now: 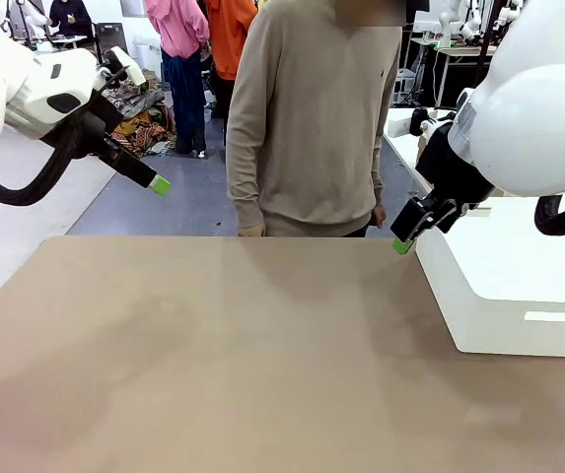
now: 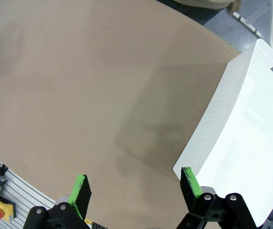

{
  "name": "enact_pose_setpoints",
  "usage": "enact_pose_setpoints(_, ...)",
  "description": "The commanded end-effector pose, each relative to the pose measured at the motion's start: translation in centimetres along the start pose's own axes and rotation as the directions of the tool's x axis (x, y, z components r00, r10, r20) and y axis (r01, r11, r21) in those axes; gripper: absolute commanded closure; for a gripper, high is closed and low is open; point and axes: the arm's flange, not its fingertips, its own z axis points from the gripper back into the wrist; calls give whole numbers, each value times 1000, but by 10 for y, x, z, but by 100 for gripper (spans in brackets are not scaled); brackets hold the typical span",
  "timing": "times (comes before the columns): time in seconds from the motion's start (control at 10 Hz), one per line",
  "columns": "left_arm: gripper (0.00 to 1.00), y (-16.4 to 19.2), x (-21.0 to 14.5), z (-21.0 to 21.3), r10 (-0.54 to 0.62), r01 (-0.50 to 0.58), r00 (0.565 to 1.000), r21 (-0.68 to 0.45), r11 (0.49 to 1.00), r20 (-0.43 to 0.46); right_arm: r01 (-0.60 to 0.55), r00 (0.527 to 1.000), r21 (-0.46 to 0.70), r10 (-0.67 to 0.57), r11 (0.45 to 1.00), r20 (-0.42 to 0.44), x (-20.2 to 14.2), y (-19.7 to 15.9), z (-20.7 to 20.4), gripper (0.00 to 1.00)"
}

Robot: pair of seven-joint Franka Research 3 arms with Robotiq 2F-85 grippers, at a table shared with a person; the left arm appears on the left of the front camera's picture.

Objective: Pack the shoes into the box.
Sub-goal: Press down on the lid of the Shoes Box.

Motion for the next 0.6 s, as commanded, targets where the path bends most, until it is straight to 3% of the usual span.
enact_pose_setpoints(0.0, 0, 0, -2, 1, 4, -4, 1000, 7, 1000, -6, -1, 1000, -2, 1, 1000, 1, 0, 1, 0, 0)
enact_pose_setpoints(0.5, 0, 0, -2, 1, 4, -4, 1000, 7, 1000, -6, -1, 1000, -2, 1, 1000, 1, 0, 1, 0, 0)
